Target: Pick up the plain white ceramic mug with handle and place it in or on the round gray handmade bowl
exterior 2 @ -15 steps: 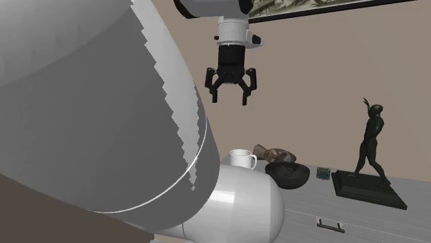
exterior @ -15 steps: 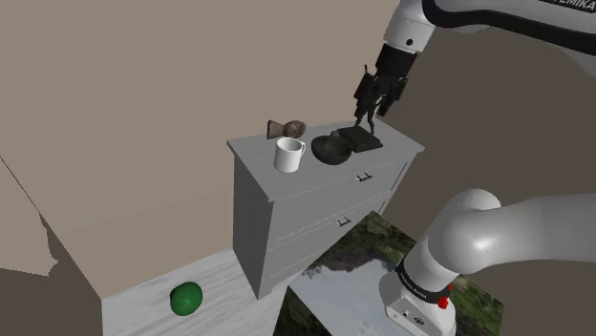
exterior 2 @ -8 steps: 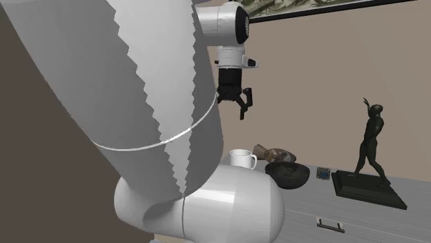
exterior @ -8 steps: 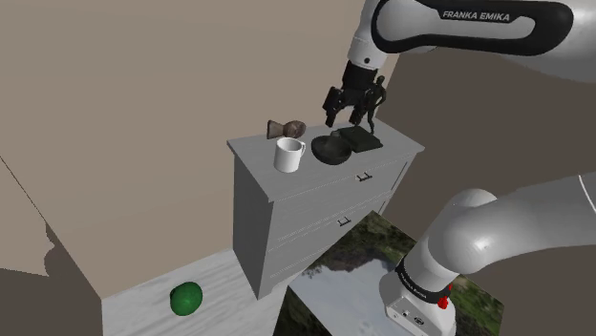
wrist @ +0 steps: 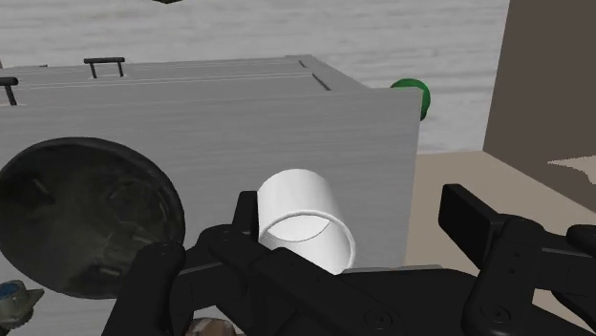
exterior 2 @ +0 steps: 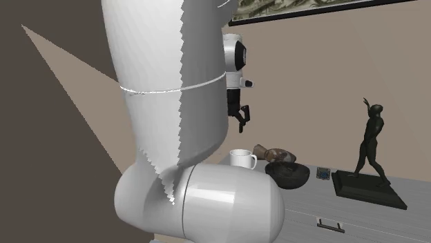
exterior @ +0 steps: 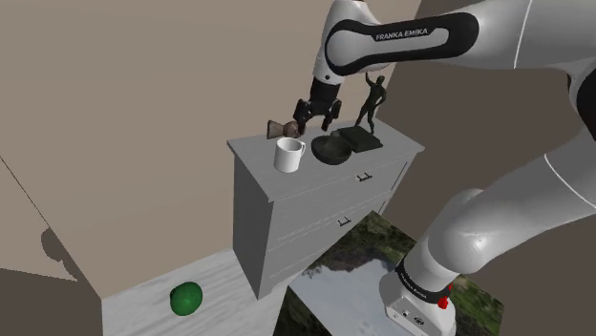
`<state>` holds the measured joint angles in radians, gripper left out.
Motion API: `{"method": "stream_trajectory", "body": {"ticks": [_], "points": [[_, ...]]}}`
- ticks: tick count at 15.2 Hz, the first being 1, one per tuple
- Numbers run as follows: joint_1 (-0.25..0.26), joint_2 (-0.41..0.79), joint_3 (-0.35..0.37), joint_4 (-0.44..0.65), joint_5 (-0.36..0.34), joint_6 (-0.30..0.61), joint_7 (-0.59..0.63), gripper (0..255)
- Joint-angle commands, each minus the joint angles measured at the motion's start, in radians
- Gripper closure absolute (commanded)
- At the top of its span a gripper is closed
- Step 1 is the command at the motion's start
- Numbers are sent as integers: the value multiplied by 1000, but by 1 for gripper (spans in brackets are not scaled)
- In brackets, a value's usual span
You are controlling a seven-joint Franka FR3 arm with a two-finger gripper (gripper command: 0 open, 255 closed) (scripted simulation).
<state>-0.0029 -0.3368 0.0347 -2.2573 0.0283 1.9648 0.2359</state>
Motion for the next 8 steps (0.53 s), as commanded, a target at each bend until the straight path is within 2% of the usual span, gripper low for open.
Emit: {"method": "stream_trajectory", "body": {"ticks": [1, 8], "points": [[-1, 73, 5, 27, -5, 46, 12, 0], [-1, 336, 18, 170, -33, 163, 60, 0]]}}
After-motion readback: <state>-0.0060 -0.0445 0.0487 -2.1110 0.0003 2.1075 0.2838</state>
